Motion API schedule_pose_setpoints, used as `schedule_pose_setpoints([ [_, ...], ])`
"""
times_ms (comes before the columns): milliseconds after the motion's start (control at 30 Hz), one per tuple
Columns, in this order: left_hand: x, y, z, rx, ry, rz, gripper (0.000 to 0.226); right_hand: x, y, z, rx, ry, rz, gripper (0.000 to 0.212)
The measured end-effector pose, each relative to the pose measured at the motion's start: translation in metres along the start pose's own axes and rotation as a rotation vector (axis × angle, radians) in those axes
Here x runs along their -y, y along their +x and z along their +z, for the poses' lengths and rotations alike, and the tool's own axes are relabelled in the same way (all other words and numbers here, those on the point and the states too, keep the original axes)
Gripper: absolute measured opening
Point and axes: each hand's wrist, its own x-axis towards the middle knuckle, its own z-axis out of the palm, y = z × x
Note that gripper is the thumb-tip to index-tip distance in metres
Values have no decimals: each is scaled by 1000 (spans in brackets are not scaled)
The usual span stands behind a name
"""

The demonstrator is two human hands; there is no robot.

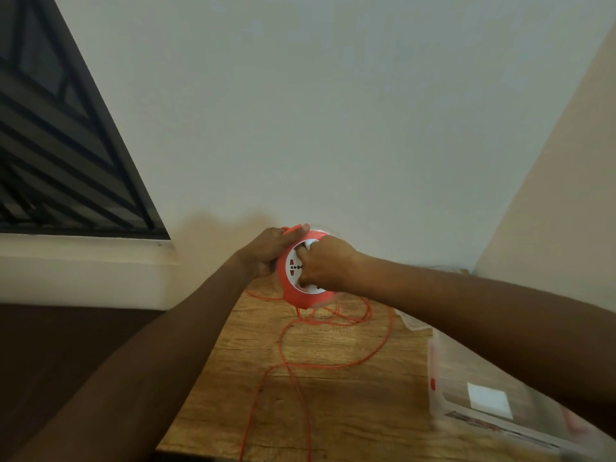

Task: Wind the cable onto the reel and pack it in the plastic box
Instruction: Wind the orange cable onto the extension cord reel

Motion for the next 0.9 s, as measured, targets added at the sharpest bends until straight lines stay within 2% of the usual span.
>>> schedule_pose_setpoints([
  [67, 0, -1, -1, -33, 13, 11, 70, 3, 5, 3, -43, 64, 32, 44],
  [133, 3, -4, -3, -58, -33, 15, 73, -2, 8, 15, -153, 369, 121, 36],
  [200, 7, -6, -5, -84, -123, 19, 71, -3, 6, 24, -248, 565, 157, 36],
  [267, 9, -6, -6, -129, -161, 37, 69, 2, 8, 35, -269, 489, 203, 49],
  [333, 11, -4, -4, -194, -214, 64, 64, 13, 15, 48, -313, 492, 367, 69],
  [467, 11, 4, 6, -295, -304, 109, 48, 35, 28, 45, -512, 1139, 905, 66],
  [533, 16, 4, 6, -299, -275, 91, 53, 48, 29, 38, -473, 1456, 974, 70],
  [567, 18, 3, 5, -290, -253, 70, 59, 55, 28, 35, -442, 1504, 953, 73],
  [633, 21, 2, -1, -253, -231, 18, 66, 62, 22, 33, -418, 1329, 856, 71],
  [767, 16, 1, -15, -199, -196, -14, 65, 38, 7, 30, -419, 768, 526, 34],
  [900, 8, 2, -24, -118, -115, -5, 73, 4, -3, 41, -341, 555, 232, 44],
])
